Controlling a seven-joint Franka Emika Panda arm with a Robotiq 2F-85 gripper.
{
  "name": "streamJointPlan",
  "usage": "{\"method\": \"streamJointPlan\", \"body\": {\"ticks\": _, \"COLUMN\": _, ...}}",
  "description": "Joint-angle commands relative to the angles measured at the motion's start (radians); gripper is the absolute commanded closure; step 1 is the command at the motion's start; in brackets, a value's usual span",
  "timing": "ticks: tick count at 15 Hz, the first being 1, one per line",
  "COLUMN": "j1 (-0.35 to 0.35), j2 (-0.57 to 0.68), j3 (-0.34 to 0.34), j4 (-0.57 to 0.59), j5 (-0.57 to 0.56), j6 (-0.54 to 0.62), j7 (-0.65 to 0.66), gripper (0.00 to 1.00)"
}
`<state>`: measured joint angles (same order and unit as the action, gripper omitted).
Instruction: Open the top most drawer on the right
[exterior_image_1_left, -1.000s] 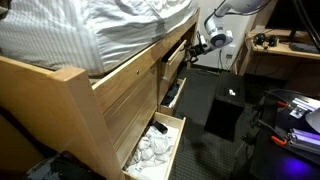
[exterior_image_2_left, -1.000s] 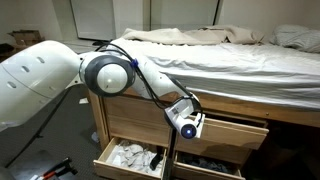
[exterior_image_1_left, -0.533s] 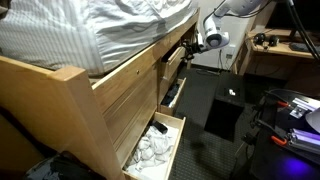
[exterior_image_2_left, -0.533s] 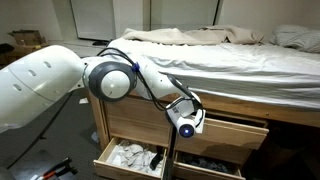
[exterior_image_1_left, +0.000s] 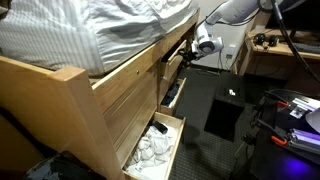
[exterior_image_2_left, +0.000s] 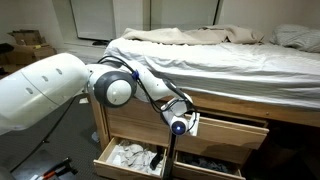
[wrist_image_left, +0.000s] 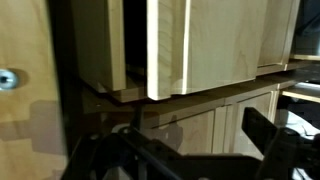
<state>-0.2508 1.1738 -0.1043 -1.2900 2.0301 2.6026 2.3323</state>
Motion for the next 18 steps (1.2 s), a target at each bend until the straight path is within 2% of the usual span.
{"method": "streamJointPlan", "body": {"ticks": 1, "j1": -0.01, "j2": 0.041, "j3": 0.045, "j4": 0.047, "j5": -0.029, "j6": 0.063, "j7": 0.009, "gripper": 0.0}}
{"method": "streamJointPlan", "body": {"ticks": 4, "j1": 0.011, "j2": 0.12, "j3": 0.059, "j4": 0.13, "j5": -0.046, "j6": 0.113, "j7": 0.042, "gripper": 0.0}}
{"method": "streamJointPlan", "body": {"ticks": 6, "j1": 0.006, "j2": 0.124, "j3": 0.06, "j4": 0.144, "j5": -0.047, "j6": 0.117, "j7": 0.043, "gripper": 0.0}}
{"method": "streamJointPlan", "body": {"ticks": 7, "j1": 0.019, "j2": 0.122, "j3": 0.052, "j4": 0.141, "j5": -0.066, "j6": 0.163, "j7": 0.073, "gripper": 0.0}}
{"method": "streamJointPlan", "body": {"ticks": 8, "j1": 0.063, "j2": 0.107, "j3": -0.006, "j4": 0.102, "j5": -0.149, "j6": 0.172, "j7": 0.2, "gripper": 0.0}}
{"method": "streamJointPlan", "body": {"ticks": 10, "j1": 0.082, "j2": 0.03, "j3": -0.049, "j4": 0.013, "j5": -0.309, "j6": 0.226, "j7": 0.375, "gripper": 0.0}}
{"method": "streamJointPlan", "body": {"ticks": 11, "j1": -0.009, "j2": -0.027, "j3": 0.083, "j4": -0.081, "j5": -0.357, "j6": 0.302, "j7": 0.265, "gripper": 0.0}}
{"method": "streamJointPlan", "body": {"ticks": 12, "j1": -0.008, "j2": -0.042, "j3": 0.068, "j4": -0.106, "j5": -0.407, "j6": 0.33, "j7": 0.299, "gripper": 0.0}}
{"method": "streamJointPlan", "body": {"ticks": 13, "j1": 0.005, "j2": -0.095, "j3": 0.029, "j4": -0.147, "j5": -0.366, "j6": 0.311, "j7": 0.288, "gripper": 0.0}}
{"method": "streamJointPlan", "body": {"ticks": 14, "j1": -0.015, "j2": -0.142, "j3": 0.041, "j4": -0.175, "j5": -0.357, "j6": 0.316, "j7": 0.286, "gripper": 0.0}}
{"method": "streamJointPlan", "body": {"ticks": 16, "j1": -0.069, "j2": -0.144, "j3": 0.058, "j4": -0.063, "j5": -0.306, "j6": 0.258, "j7": 0.283, "gripper": 0.0}}
{"method": "streamJointPlan", "body": {"ticks": 18, "j1": -0.093, "j2": -0.15, "j3": 0.056, "j4": -0.001, "j5": -0.253, "j6": 0.225, "j7": 0.273, "gripper": 0.0}}
